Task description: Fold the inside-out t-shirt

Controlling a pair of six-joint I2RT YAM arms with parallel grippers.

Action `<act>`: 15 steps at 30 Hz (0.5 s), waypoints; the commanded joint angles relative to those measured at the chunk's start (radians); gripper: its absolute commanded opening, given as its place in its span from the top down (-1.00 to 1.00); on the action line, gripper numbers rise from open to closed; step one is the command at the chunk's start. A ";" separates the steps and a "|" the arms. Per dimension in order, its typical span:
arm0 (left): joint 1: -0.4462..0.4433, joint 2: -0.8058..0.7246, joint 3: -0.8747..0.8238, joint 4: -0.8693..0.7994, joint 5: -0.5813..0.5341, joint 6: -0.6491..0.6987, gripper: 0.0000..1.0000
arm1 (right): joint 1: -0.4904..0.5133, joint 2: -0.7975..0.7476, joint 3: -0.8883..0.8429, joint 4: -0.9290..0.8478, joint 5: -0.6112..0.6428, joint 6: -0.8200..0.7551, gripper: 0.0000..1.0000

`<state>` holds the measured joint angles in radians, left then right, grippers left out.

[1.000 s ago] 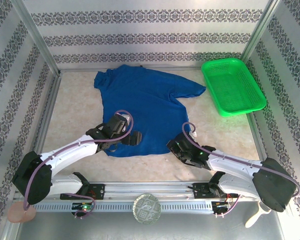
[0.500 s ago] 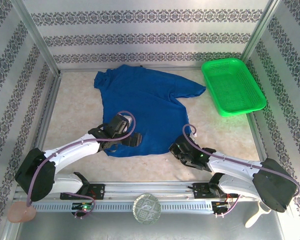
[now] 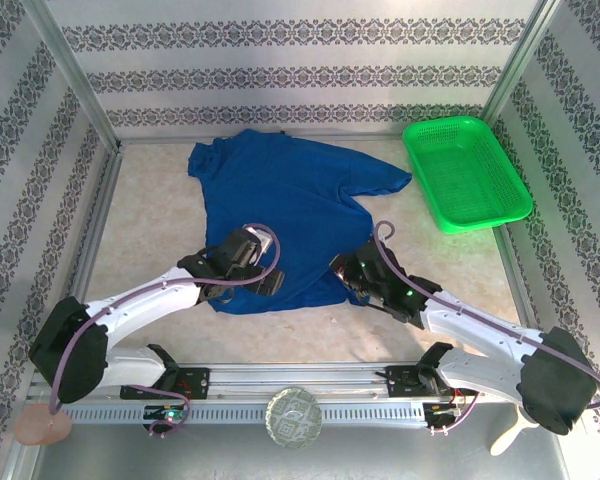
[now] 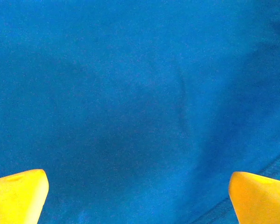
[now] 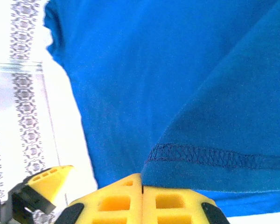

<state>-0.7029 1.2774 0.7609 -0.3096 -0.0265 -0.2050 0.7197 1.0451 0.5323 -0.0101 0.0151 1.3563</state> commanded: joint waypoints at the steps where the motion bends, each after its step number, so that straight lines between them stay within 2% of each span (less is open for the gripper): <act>1: -0.069 -0.013 0.033 -0.001 -0.032 0.087 -0.99 | -0.016 -0.005 0.039 -0.018 -0.029 -0.038 1.00; 10: -0.270 0.147 0.062 0.130 -0.119 0.128 -0.99 | -0.034 -0.008 0.046 -0.017 -0.037 -0.031 1.00; 13: -0.301 0.241 0.092 0.182 -0.172 0.125 -0.99 | -0.034 -0.010 0.047 -0.013 -0.042 -0.030 1.00; 15: -0.301 0.318 0.126 0.201 -0.259 0.106 -0.99 | -0.037 -0.011 0.047 -0.012 -0.044 -0.028 1.00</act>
<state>-0.9936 1.5269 0.8375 -0.1856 -0.1574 -0.1081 0.6956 1.0451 0.5545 -0.0181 -0.0174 1.3369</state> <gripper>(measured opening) 0.993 0.058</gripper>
